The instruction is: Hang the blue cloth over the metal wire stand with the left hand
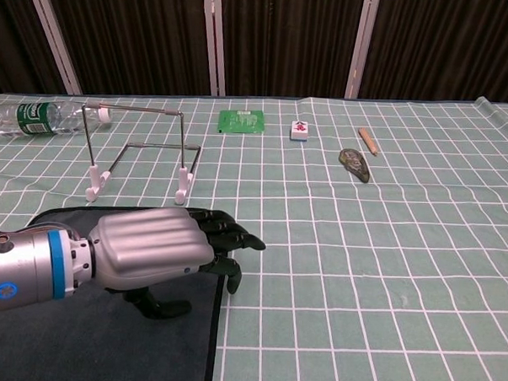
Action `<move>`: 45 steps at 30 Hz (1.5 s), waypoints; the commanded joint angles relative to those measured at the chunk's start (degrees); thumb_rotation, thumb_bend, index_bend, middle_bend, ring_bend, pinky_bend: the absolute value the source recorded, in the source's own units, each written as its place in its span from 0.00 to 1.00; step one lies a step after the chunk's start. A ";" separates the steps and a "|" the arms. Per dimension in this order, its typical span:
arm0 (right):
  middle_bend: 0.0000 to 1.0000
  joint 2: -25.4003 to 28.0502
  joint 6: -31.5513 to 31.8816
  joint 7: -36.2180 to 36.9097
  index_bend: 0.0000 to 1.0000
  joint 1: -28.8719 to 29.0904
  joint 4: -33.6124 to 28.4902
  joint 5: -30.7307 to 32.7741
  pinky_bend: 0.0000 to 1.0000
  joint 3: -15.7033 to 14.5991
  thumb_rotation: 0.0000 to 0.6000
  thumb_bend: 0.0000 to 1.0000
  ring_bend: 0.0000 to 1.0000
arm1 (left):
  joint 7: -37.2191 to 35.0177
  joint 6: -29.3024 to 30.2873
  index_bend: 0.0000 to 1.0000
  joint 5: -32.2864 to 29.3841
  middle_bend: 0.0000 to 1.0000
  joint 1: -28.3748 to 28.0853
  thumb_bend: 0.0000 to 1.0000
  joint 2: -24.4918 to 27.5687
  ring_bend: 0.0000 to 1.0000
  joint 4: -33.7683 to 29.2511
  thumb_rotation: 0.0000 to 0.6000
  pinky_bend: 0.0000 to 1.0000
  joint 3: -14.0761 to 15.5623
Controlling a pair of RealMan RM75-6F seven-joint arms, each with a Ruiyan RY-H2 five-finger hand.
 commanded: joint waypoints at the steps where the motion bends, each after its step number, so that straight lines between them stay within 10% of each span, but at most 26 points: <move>1: 0.00 0.09 0.00 0.13 0.00 -0.02 -0.07 0.06 0.00 0.03 1.00 0.00 0.00 | 0.60 -0.30 0.33 -0.56 0.00 -0.25 0.45 -0.29 0.00 -0.08 1.00 0.00 0.14; 45: 0.00 0.88 0.06 1.55 0.00 -0.09 -0.50 -0.30 0.00 -0.27 1.00 0.00 0.00 | 3.61 1.62 0.55 -5.54 0.00 -1.99 0.45 -0.59 0.00 -0.79 1.00 0.00 2.03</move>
